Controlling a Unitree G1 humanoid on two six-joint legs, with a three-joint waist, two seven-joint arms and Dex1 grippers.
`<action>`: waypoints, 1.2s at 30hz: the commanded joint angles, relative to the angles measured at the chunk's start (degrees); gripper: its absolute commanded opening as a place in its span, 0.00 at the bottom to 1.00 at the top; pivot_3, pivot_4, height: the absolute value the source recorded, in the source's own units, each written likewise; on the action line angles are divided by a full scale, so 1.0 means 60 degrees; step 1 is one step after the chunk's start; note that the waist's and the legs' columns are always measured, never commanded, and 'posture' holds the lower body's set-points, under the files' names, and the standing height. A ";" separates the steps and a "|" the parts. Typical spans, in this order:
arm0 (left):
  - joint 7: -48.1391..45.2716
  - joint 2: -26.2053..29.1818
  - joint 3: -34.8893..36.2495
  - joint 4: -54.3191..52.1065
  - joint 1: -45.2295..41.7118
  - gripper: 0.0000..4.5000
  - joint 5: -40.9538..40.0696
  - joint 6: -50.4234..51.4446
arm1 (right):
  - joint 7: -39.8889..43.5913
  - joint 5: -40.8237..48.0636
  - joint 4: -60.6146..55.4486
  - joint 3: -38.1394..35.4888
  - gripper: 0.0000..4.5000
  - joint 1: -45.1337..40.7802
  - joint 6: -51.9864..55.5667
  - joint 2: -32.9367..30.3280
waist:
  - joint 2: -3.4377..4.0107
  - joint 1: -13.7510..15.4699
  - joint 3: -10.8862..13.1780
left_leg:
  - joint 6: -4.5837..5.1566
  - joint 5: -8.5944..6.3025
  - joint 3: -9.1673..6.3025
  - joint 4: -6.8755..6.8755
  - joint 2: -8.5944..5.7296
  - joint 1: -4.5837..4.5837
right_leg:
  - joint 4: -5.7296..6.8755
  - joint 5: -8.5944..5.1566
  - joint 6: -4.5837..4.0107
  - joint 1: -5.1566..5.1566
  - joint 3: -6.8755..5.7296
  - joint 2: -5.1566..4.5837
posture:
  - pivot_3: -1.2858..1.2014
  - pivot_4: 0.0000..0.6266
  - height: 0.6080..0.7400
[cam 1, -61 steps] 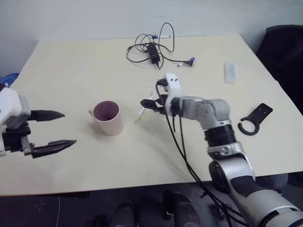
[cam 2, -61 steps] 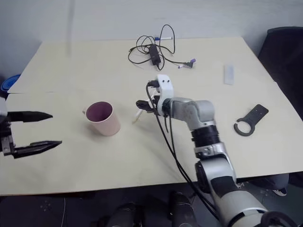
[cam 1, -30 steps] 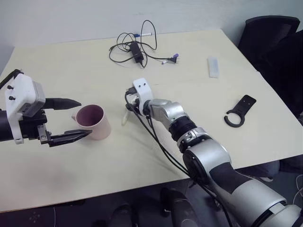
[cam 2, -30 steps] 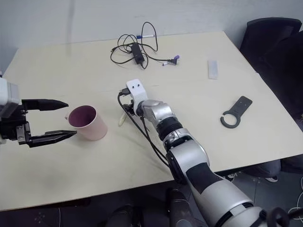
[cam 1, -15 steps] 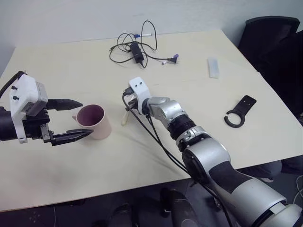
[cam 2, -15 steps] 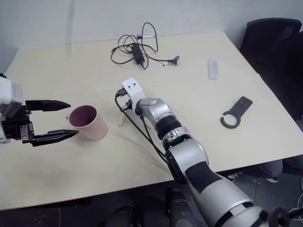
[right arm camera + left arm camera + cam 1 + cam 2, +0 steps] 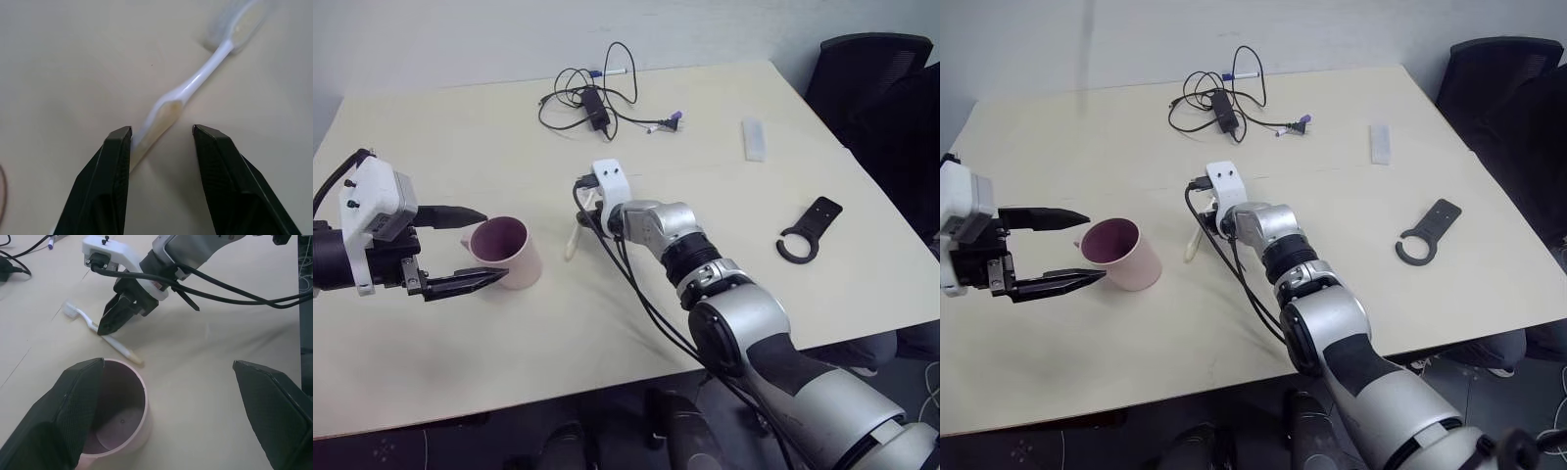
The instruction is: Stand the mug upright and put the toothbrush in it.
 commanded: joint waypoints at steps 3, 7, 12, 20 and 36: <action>-0.0058 0.0050 0.0078 0.0001 -0.0248 1.00 0.0118 -0.0181 | -0.0453 0.0492 0.0177 -0.0433 0.46 -0.0270 0.0260 0.0598 | 0.0000 -0.0008 0.0000 | -0.0003 -0.0001 0.0002 -0.0001 0.0001 0.0002 | 0.0000 -0.0002 -0.0003 0.0000 0.0000 0.0007 | 0.52 0.24 1.00; -0.0016 0.0001 0.0120 -0.0059 -0.0255 1.00 0.0122 -0.0136 | -0.0362 0.0386 0.0657 -0.0358 0.46 -0.0460 0.0012 0.0754 | 0.0000 -0.0014 0.0000 | -0.0003 -0.0001 0.0003 -0.0002 0.0002 0.0002 | 0.0000 -0.0004 -0.0006 0.0000 -0.0001 0.0017 | 0.52 0.24 1.00; 0.0109 -0.0086 0.0345 -0.0256 -0.0165 1.00 0.0021 0.0008 | -0.0338 0.0080 0.1065 -0.0088 0.37 -0.0325 -0.0273 0.0768 | -0.0001 -0.0015 -0.0001 | -0.0003 -0.0001 0.0003 -0.0001 0.0002 0.0008 | 0.0003 -0.0004 -0.0007 0.0004 0.0002 0.0015 | 0.52 0.24 1.00; 0.0181 -0.0157 0.0438 -0.0338 -0.0168 1.00 0.0026 0.0126 | -0.0365 0.0054 0.1241 -0.0032 0.05 -0.0312 -0.0437 0.0704 | -0.0015 0.0026 -0.0009 | -0.0004 -0.0001 -0.0001 0.0010 0.0000 0.0010 | 0.0010 -0.0006 -0.0011 0.0012 0.0000 0.0012 | 0.52 0.24 1.00; 0.0531 -0.0670 0.0534 0.0357 -0.0095 1.00 0.0400 -0.0074 | 0.1633 0.0234 -0.1221 0.0346 0.05 -0.0025 -0.2237 -0.0385 | -0.0013 0.0019 -0.0007 | -0.0004 -0.0001 -0.0007 0.0014 -0.0003 -0.0009 | 0.0016 -0.0006 -0.0010 -0.0003 -0.0006 0.0016 | 0.52 0.24 1.00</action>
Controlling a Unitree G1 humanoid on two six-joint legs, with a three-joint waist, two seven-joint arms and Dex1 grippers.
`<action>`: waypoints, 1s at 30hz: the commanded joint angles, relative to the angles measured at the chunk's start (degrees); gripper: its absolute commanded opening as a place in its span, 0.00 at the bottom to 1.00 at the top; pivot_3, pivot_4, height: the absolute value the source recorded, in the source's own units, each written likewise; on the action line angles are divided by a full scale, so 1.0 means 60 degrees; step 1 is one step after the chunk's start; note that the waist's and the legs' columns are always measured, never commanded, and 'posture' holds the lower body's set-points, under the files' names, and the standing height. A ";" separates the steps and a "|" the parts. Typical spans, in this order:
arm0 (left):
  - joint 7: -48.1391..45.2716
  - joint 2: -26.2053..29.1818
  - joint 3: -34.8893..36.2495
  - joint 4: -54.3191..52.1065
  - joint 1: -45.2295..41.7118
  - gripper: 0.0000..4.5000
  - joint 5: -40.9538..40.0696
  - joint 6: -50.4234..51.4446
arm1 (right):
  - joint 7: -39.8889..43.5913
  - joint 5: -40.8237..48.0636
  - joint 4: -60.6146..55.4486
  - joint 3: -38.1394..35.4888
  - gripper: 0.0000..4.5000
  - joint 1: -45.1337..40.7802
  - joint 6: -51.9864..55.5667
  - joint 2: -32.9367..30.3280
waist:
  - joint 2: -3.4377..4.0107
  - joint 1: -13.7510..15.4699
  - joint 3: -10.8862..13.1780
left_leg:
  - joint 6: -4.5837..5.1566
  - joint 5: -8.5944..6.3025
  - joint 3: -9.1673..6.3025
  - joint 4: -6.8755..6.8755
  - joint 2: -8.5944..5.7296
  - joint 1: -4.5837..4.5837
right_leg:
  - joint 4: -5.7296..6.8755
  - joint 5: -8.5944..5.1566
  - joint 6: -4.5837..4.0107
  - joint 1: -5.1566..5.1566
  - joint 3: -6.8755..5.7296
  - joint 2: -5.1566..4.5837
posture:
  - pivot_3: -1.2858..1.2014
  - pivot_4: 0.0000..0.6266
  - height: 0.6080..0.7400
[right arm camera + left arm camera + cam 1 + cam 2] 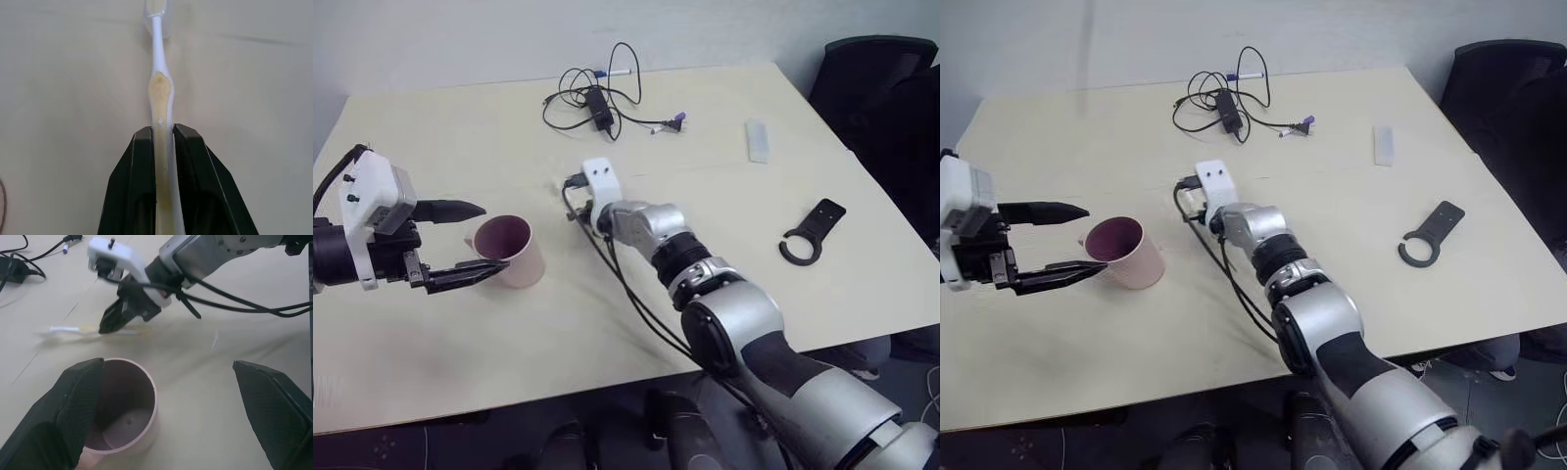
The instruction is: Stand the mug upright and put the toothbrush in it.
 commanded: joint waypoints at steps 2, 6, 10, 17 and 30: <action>0.0551 -0.0426 0.0993 0.0268 0.0147 1.00 0.0083 0.0047 | 0.0892 0.0895 -0.2083 -0.0374 0.05 0.0198 -0.0430 0.0113 | 0.0003 -0.0070 0.0002 | -0.0007 -0.0001 0.0007 -0.0004 0.0013 0.0001 | 0.0001 -0.0001 -0.0001 -0.0008 0.0005 0.0003 | 0.52 0.24 1.00; 0.1212 -0.0943 0.1906 0.0230 0.0432 1.00 -0.0139 0.0634 | 0.1167 0.1606 -0.3300 -0.0548 0.05 0.0354 -0.0304 0.0585 | 0.0003 -0.0082 0.0002 | -0.0021 -0.0002 0.0005 -0.0008 0.0027 0.0004 | 0.0005 -0.0007 -0.0013 -0.0013 0.0004 0.0004 | 0.52 0.24 1.00; 0.1425 -0.1172 0.2577 -0.0178 0.1061 1.00 -0.0115 0.0846 | 0.1219 0.2363 -0.4233 -0.0717 0.05 0.0405 -0.0088 0.1176 | 0.0003 -0.0063 0.0001 | -0.0023 -0.0002 0.0003 -0.0007 0.0028 0.0005 | 0.0010 -0.0009 -0.0016 -0.0013 0.0003 0.0000 | 0.52 0.24 1.00; 0.1367 -0.1410 0.4093 -0.0880 0.2392 1.00 -0.0308 0.1430 | 0.1540 0.3028 -0.4547 -0.0138 0.05 0.0371 -0.0685 0.2384 | -0.0009 0.0019 -0.0005 | -0.0018 -0.0004 -0.0003 0.0003 0.0017 0.0004 | 0.0011 -0.0009 -0.0016 -0.0005 -0.0002 -0.0013 | 0.52 0.24 1.00; 0.1758 -0.1270 0.4581 -0.1754 0.2697 1.00 -0.0854 0.2109 | 0.1992 0.2676 -0.4006 0.2307 0.05 0.1511 -0.1792 0.3109 | -0.0009 -0.0004 -0.0005 | -0.0025 -0.0007 -0.0002 0.0001 0.0024 0.0008 | 0.0018 -0.0015 -0.0027 -0.0010 0.0000 -0.0016 | 0.52 0.24 1.00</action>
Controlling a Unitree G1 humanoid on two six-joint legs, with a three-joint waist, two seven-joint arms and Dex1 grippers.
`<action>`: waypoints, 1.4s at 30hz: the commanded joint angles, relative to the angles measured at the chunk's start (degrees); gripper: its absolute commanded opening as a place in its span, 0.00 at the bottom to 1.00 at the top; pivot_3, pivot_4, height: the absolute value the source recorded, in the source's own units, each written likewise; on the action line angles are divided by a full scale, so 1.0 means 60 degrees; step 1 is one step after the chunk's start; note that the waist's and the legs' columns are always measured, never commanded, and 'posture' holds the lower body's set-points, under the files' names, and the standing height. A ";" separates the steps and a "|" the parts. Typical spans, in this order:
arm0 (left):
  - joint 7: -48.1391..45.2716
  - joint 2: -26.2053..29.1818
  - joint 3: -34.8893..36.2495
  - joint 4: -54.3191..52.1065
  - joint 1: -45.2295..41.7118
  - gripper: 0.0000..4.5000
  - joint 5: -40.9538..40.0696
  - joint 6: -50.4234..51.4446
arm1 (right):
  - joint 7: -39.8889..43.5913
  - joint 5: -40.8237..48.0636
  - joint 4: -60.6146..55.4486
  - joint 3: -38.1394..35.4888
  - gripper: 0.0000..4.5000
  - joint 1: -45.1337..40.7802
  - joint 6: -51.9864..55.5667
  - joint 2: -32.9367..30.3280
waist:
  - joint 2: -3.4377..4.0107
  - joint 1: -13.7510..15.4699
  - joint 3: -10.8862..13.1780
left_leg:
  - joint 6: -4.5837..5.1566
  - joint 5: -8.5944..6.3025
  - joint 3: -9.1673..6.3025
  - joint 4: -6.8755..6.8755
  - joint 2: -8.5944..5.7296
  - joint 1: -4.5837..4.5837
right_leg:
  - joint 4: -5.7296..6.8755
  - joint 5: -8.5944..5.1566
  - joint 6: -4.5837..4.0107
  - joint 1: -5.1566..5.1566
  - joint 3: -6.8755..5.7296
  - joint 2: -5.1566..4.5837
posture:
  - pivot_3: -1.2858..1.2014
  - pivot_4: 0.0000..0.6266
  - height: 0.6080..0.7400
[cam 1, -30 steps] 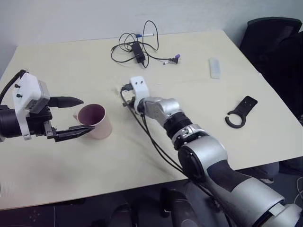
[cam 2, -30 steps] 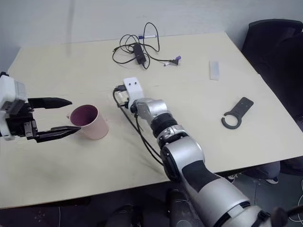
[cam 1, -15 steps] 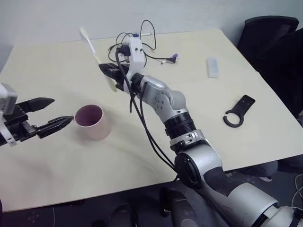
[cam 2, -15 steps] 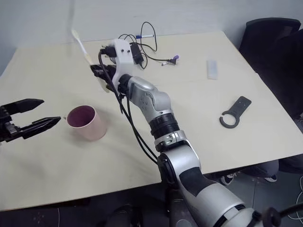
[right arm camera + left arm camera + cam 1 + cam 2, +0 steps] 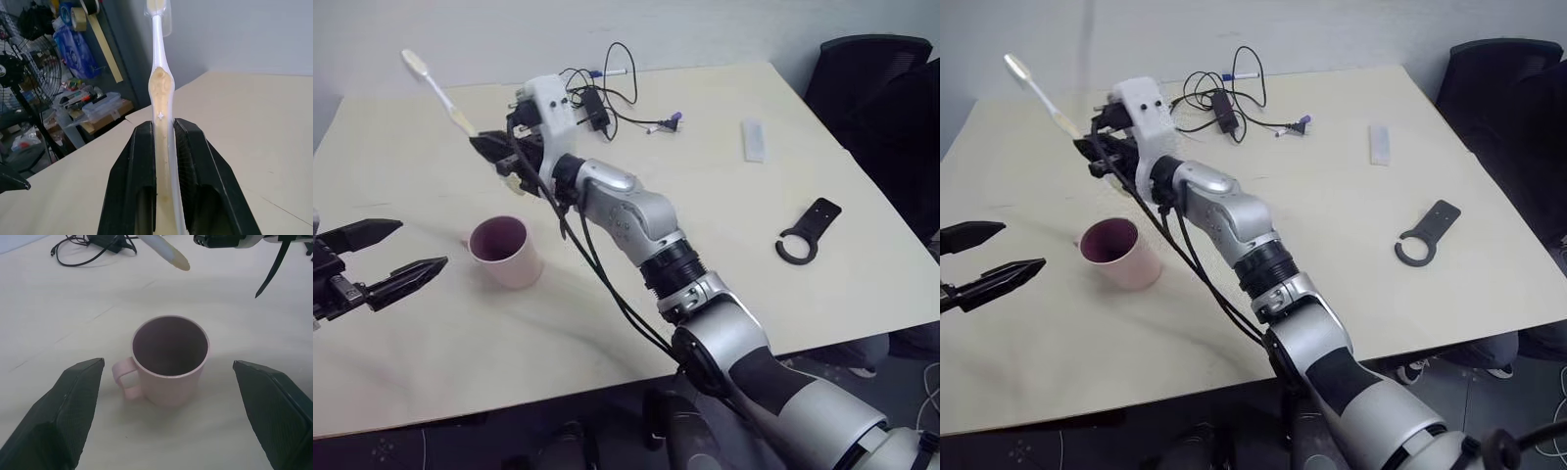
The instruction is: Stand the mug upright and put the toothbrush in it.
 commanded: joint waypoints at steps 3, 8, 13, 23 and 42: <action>0.0146 0.0266 0.0300 -0.0232 -0.0080 1.00 -0.0169 0.0104 | 0.0203 0.0142 0.0021 0.0625 0.05 0.0896 -0.0481 0.2189 | 0.0000 0.0001 0.0000 | -0.0001 0.0000 0.0000 0.0000 0.0000 0.0000 | 0.0000 -0.0001 -0.0001 0.0000 0.0000 0.0000 | 0.52 0.24 1.00; 0.0226 0.0400 0.0020 -0.0145 -0.0272 1.00 -0.0218 0.0084 | 0.0233 0.0217 -0.0062 0.1179 0.05 0.1249 -0.0457 0.2285 | 0.0000 0.0001 0.0000 | -0.0003 -0.0001 -0.0001 0.0000 0.0000 0.0001 | 0.0001 -0.0003 -0.0005 0.0000 -0.0001 0.0000 | 0.52 0.24 1.00; 0.0294 0.0446 -0.0216 -0.0092 -0.0453 1.00 -0.0232 0.0056 | 0.0234 0.0460 -0.0079 0.1373 0.05 0.1380 -0.0341 0.2257 | 0.0000 0.0004 0.0000 | -0.0003 -0.0001 -0.0001 0.0000 0.0000 0.0000 | 0.0002 -0.0004 -0.0007 -0.0001 -0.0002 0.0000 | 0.52 0.24 1.00; 0.0277 0.0510 -0.0482 0.0012 -0.0663 1.00 -0.0186 -0.0022 | -0.0001 0.0735 -0.0296 0.1631 0.68 0.1560 -0.0168 0.2096 | 0.0000 0.0005 0.0000 | -0.0005 -0.0002 -0.0001 0.0001 0.0001 0.0000 | 0.0003 -0.0004 -0.0008 -0.0001 -0.0003 0.0001 | 0.52 0.24 1.00; -0.0234 0.0846 -0.1139 0.0980 -0.1024 1.00 0.0198 -0.0655 | 0.2911 0.1639 -0.6311 0.0474 0.83 0.2529 0.3148 -0.4161 | -0.0015 0.0271 -0.0007 | -0.0005 -0.0005 0.0008 0.0015 0.0000 0.0016 | 0.0012 -0.0006 -0.0010 0.0006 -0.0012 0.0013 | 0.52 0.24 1.00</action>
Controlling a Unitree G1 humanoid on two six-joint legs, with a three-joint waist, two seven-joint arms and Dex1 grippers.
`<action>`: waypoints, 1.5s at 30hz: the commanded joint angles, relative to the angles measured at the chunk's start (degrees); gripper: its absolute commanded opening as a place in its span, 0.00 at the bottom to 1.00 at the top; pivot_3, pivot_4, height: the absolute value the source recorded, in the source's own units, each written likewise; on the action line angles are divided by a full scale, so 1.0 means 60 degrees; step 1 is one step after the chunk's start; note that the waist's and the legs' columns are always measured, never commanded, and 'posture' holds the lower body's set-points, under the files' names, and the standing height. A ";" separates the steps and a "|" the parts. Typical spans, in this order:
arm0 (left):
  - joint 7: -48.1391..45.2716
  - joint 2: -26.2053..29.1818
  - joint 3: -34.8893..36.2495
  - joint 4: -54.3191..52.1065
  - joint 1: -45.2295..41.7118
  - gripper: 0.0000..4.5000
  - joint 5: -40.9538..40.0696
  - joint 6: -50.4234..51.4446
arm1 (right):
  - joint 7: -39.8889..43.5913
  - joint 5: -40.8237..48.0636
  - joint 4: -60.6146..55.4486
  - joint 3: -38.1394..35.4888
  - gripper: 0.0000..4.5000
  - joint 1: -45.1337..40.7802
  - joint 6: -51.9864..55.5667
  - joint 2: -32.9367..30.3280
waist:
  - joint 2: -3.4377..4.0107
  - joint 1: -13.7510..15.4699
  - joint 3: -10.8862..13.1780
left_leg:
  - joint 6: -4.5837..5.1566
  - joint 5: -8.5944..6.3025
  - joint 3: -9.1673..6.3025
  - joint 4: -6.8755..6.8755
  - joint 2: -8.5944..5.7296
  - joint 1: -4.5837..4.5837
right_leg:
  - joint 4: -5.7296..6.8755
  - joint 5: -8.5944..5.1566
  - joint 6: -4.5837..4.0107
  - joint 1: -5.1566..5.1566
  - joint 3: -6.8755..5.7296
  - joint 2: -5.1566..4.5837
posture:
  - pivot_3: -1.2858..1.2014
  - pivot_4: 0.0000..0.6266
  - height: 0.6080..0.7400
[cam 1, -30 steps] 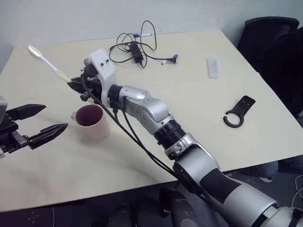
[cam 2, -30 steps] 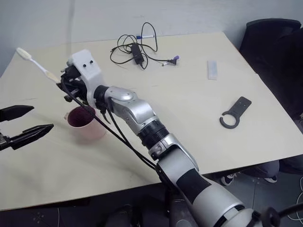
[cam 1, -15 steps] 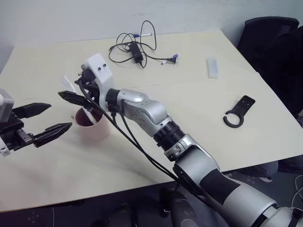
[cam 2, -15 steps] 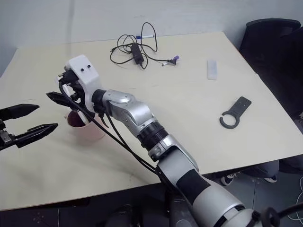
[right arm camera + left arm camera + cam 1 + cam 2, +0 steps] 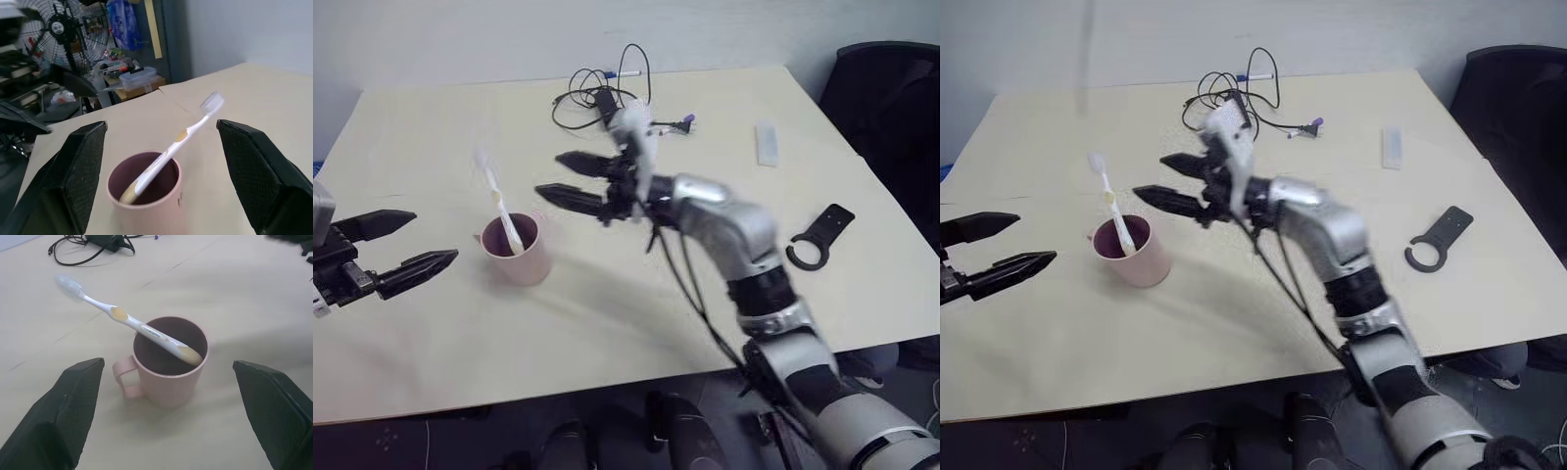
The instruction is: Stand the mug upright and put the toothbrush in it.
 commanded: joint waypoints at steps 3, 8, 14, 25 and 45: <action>-0.0271 0.0393 -0.0404 0.0360 -0.0410 1.00 0.0242 -0.0548 | -0.0350 0.0158 -0.0547 -0.0200 0.83 -0.0081 0.0790 0.0139 | 0.0001 -0.0083 0.0001 | -0.0011 0.0003 0.0019 -0.0011 -0.0001 0.0019 | 0.0016 -0.0006 -0.0011 -0.0004 0.0000 0.0004 | 0.52 0.24 1.00; -0.0603 0.0702 -0.0776 0.0828 -0.0657 1.00 0.0518 -0.0903 | -0.0207 0.0300 -0.0724 -0.0230 0.62 -0.0051 0.1302 0.0016 | 0.0001 -0.0038 0.0001 | -0.0013 0.0002 0.0015 -0.0014 0.0001 0.0012 | 0.0013 -0.0009 -0.0016 -0.0007 -0.0008 0.0006 | 0.52 0.24 1.00; -0.1211 0.1037 -0.0748 0.1260 -0.0474 1.00 0.1064 -0.1297 | -0.0063 -0.0502 -0.0545 0.0910 0.13 -0.0471 0.1212 0.0499 | 0.0001 -0.0036 0.0001 | -0.0011 0.0002 0.0013 -0.0010 -0.0002 0.0006 | 0.0013 -0.0009 -0.0015 -0.0007 -0.0018 0.0045 | 0.52 0.24 1.00; -0.1587 0.0745 -0.0367 0.0791 0.0102 1.00 0.1430 -0.1461 | -0.0339 -0.3445 0.3309 0.2655 0.09 -0.2151 -0.0994 0.2555 | 0.0002 -0.0093 0.0001 | -0.0066 -0.0014 0.0040 -0.0008 0.0023 0.0006 | 0.0021 -0.0034 -0.0059 -0.0023 -0.0009 0.0120 | 0.52 0.24 1.00; -0.1371 0.0332 -0.0190 0.0677 0.0089 1.00 0.1377 -0.1476 | 0.0500 -0.6157 0.4614 0.3273 0.09 -0.2998 -0.3484 0.2721 | 0.0000 -0.0097 0.0000 | -0.0079 -0.0014 0.0008 -0.0001 0.0081 -0.0005 | 0.0022 -0.0041 -0.0071 -0.0024 0.0003 0.0125 | 0.52 0.24 1.00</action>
